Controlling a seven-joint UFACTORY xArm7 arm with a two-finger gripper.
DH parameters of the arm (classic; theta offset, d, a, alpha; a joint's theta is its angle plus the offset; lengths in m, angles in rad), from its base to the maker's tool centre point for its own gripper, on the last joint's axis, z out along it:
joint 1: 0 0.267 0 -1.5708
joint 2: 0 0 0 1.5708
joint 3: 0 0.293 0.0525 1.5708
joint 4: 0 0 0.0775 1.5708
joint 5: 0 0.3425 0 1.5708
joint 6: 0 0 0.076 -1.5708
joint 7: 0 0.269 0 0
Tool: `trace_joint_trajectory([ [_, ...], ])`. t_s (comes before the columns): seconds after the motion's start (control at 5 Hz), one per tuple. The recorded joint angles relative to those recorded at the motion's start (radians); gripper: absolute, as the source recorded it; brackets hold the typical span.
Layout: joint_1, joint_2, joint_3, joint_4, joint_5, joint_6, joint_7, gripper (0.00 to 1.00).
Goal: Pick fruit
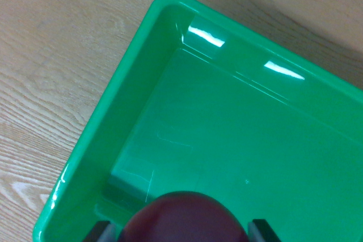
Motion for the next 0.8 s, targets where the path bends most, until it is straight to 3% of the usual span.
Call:
trace_joint_trajectory([
  [0.8,-0.001,-0.01,0.001,0.016,0.0027,0.026,-0.002,1.0],
])
